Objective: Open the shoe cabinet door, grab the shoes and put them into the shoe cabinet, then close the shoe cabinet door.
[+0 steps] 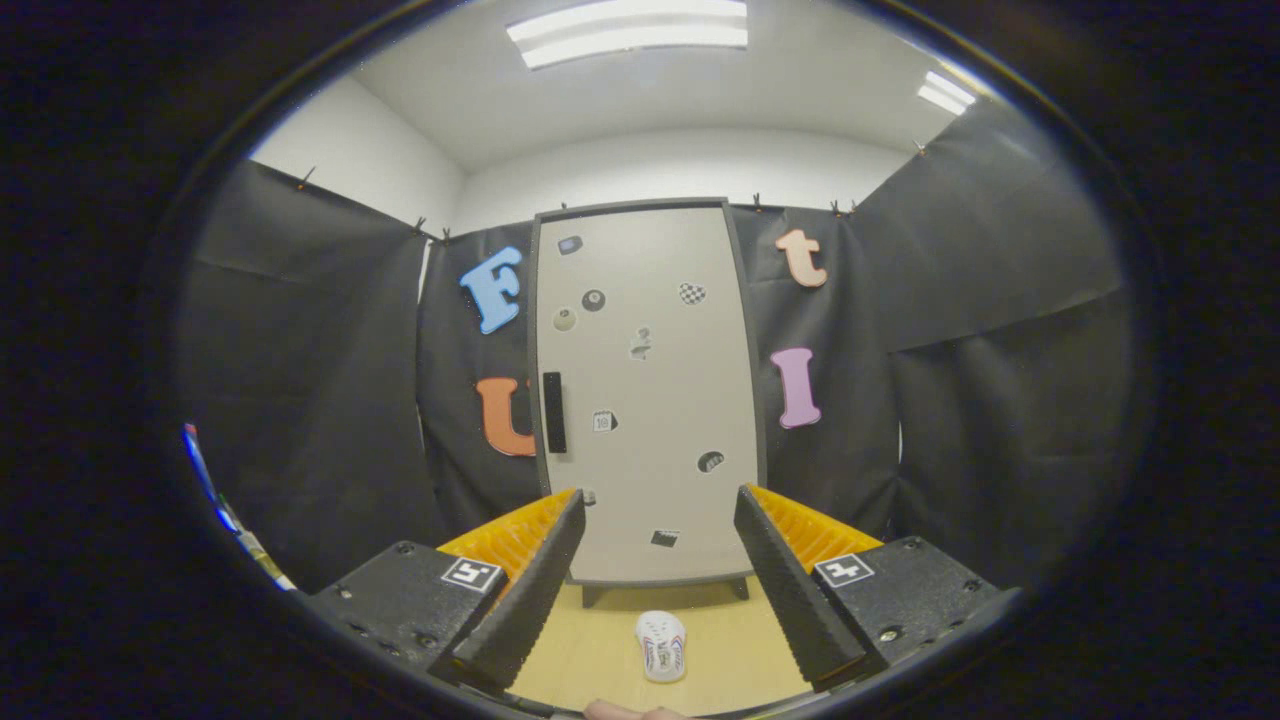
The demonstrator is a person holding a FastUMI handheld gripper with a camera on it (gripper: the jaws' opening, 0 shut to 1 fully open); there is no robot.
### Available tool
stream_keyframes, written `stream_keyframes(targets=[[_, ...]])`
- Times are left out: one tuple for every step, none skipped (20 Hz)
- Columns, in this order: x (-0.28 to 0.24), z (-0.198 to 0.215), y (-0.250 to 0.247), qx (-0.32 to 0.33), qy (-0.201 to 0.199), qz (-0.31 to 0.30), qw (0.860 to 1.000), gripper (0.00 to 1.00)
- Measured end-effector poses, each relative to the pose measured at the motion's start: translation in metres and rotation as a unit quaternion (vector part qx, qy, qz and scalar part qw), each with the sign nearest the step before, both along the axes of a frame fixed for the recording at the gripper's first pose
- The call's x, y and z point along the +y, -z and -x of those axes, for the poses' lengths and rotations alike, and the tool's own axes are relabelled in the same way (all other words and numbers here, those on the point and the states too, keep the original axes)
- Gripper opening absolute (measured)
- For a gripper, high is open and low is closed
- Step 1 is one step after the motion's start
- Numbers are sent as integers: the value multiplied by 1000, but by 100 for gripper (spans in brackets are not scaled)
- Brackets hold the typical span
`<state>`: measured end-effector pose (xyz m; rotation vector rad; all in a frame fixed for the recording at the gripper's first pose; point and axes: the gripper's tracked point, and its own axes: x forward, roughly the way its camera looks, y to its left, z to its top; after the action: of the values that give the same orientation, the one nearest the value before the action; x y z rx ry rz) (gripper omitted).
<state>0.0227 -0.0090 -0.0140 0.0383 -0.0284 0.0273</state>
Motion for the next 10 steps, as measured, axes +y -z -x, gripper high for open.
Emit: stream_keyframes(targets=[[3,-9,3,1,-3,0,1000,99],[7,-20,6,4,-6,0,1000,99],[12,-31,8,7,-11,-5,1000,99],[17,-43,9,8,-18,-9,1000,99],[21,-54,11,9,-24,-10,1000,99],[24,-68,13,11,-26,-7,1000,99],[27,-80,16,13,-25,-1,1000,99],[31,-95,19,13,-23,4,1000,99],[39,-112,24,18,-26,13,999,99],[48,-130,29,23,-36,21,999,98]])
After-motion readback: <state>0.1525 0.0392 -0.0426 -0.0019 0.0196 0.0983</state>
